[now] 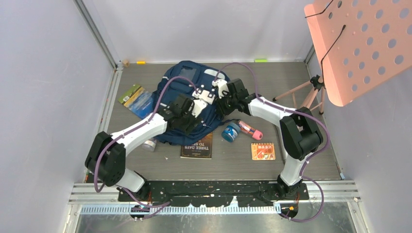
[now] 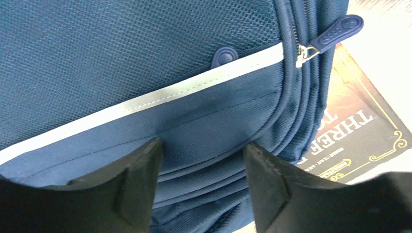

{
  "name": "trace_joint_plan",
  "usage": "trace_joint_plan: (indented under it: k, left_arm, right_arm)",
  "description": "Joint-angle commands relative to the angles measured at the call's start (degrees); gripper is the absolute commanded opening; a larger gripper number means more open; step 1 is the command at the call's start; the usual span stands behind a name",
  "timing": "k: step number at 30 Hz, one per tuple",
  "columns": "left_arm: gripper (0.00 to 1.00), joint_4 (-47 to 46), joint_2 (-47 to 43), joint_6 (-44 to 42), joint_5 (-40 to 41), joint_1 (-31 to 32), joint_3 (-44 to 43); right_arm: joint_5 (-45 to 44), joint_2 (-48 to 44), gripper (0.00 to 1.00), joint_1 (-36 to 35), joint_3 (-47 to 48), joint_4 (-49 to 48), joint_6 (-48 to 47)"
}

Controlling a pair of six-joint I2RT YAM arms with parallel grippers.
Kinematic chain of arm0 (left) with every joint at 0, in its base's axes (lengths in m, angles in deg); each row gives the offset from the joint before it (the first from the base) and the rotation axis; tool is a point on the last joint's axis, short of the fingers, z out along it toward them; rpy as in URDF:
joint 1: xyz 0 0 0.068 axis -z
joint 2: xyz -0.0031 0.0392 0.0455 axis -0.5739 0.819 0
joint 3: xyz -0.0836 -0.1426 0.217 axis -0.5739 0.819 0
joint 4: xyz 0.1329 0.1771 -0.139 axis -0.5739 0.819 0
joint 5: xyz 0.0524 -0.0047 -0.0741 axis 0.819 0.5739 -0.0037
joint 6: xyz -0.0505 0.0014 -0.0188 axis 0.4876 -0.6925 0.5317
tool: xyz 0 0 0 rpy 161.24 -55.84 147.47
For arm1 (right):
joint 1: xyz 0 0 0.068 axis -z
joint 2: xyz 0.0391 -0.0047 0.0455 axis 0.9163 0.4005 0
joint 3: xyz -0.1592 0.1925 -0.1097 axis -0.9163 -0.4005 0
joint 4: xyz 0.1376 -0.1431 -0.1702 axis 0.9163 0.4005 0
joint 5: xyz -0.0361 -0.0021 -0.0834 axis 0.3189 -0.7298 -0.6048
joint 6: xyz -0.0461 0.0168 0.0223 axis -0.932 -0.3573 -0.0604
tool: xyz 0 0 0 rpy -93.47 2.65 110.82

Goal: Pack the student bag
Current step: Unzip the student bag at the center of the board.

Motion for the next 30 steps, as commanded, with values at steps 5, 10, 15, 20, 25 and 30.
trace_joint_plan:
  k: [5,10,15,20,25,30]
  left_arm:
    - [0.28,-0.23,1.94,2.62,0.57,1.47,-2.90]
    - [0.03,-0.27,2.08,4.35,-2.27,1.57,-3.27]
    - [0.00,-0.19,1.87,6.10,-3.33,1.56,-3.64]
    - [0.00,-0.78,0.35,7.28,-3.16,1.54,-3.29]
    - [0.00,-1.07,-0.59,8.58,-3.33,1.54,-3.34]
    - [0.00,-0.83,-1.26,9.55,-4.05,1.30,-3.58]
  right_arm:
    - [-2.83,-0.77,0.01,0.23,1.72,-1.13,3.00]
    - [-1.64,-3.57,0.00,0.23,-1.09,-1.70,5.11]
    - [-1.33,-6.04,0.01,-0.37,-4.13,-2.49,7.68]
    - [-2.44,-8.69,0.01,-2.40,-8.39,-4.84,9.33]
    - [-4.10,-10.47,0.01,-5.27,-10.65,-5.20,9.86]
    - [-5.74,-12.05,0.00,-7.99,-11.80,-4.51,10.63]
